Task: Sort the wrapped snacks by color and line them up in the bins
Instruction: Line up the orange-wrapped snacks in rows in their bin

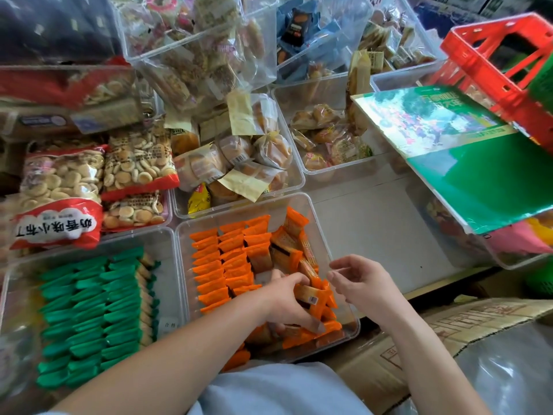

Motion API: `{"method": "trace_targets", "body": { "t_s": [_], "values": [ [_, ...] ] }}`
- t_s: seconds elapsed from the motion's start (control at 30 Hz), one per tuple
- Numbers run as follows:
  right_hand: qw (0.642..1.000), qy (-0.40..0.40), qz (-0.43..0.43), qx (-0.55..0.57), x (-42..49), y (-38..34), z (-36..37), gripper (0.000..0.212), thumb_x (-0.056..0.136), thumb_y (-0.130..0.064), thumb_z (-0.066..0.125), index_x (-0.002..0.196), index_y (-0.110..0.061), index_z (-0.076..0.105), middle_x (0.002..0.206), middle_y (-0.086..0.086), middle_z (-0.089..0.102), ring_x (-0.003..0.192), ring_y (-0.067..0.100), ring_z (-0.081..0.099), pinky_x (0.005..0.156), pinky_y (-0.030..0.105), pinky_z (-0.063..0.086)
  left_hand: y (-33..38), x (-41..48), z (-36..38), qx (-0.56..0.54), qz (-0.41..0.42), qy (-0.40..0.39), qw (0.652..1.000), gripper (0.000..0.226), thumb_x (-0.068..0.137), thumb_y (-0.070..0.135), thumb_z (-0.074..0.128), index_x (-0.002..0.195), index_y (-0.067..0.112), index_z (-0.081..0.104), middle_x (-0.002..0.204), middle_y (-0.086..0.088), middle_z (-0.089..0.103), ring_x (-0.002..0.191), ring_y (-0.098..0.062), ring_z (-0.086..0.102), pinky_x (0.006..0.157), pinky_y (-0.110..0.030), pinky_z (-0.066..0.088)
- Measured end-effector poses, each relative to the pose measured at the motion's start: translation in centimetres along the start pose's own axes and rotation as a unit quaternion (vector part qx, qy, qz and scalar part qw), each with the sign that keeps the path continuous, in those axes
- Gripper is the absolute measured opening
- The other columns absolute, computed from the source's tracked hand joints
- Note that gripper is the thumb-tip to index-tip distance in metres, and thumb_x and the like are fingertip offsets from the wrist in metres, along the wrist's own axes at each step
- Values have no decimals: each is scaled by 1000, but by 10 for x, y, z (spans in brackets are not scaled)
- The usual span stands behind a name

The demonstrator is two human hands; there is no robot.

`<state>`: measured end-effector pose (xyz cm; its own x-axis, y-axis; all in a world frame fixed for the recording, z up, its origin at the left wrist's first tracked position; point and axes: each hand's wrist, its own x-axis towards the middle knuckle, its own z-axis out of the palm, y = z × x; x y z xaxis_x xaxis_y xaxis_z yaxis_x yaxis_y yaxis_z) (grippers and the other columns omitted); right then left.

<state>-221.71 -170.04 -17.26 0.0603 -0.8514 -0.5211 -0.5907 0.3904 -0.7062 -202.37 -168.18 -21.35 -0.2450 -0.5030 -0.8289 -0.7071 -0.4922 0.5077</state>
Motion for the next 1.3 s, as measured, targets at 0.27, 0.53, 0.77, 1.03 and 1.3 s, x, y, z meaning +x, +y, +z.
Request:
{"method": "trace_targets", "body": {
  "t_s": [0.27,0.53,0.77,1.03,1.3],
  "values": [
    [990,-49,-39,-126,-12,3,4,25,90,-30,78,112,-39,70,104,-14,71,83,5,65,76,26,56,-12,-15,22,7,109,77,991,112,57,48,97,151,45,35,144,6,51,129,-18,54,106,-38,53],
    [973,-176,-91,-121,-28,-1,15,52,89,-36,77,134,-53,57,129,-22,63,111,4,66,92,33,61,-28,-36,24,-110,195,116,968,61,86,33,80,138,44,49,117,18,69,102,22,58,84,-4,50],
    [981,-156,-114,-28,-37,-5,22,31,95,-34,74,121,-45,62,123,-19,68,111,-4,66,93,24,58,-29,-45,23,-198,225,106,948,74,81,17,83,140,47,49,121,19,71,114,5,66,102,-32,57],
    [992,-85,-64,-65,-31,-3,28,25,92,-41,76,113,-42,62,104,-12,70,87,7,66,79,27,57,-29,-50,32,-202,212,112,949,68,75,22,91,132,38,57,117,12,74,104,1,71,94,-27,59],
    [983,-126,-38,130,-41,-6,17,36,92,-24,80,125,-33,69,121,-6,73,104,21,76,92,47,62,-25,-63,16,-416,179,146,879,34,91,27,82,120,20,67,107,-6,79,100,-24,77,74,-32,60]
  ]
}}
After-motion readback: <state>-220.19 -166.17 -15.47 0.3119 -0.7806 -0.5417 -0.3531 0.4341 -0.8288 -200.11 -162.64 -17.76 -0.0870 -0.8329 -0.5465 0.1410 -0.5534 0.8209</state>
